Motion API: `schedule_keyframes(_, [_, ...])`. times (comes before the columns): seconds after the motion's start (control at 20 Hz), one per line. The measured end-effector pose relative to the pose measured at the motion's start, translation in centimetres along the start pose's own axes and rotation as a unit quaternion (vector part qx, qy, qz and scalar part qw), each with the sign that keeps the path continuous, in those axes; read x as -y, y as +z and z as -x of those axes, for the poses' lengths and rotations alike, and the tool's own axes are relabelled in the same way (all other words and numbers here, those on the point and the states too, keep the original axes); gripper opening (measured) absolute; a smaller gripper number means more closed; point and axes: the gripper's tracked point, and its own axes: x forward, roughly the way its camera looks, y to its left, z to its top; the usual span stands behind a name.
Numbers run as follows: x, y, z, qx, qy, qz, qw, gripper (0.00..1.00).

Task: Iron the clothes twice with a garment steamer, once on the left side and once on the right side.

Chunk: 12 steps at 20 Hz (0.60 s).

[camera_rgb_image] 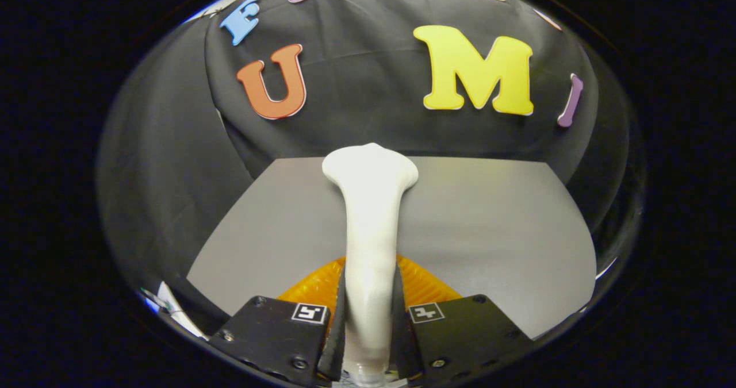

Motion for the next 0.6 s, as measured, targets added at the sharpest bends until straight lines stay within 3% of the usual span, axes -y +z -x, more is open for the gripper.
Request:
schedule_keyframes(0.15, [0.1, -0.2, 1.9, 0.008, 0.034, 0.001, 0.999, 0.36])
schedule_keyframes(0.6, [5.3, -2.3, 10.2, 0.059, 0.070, -0.026, 0.995, 0.36])
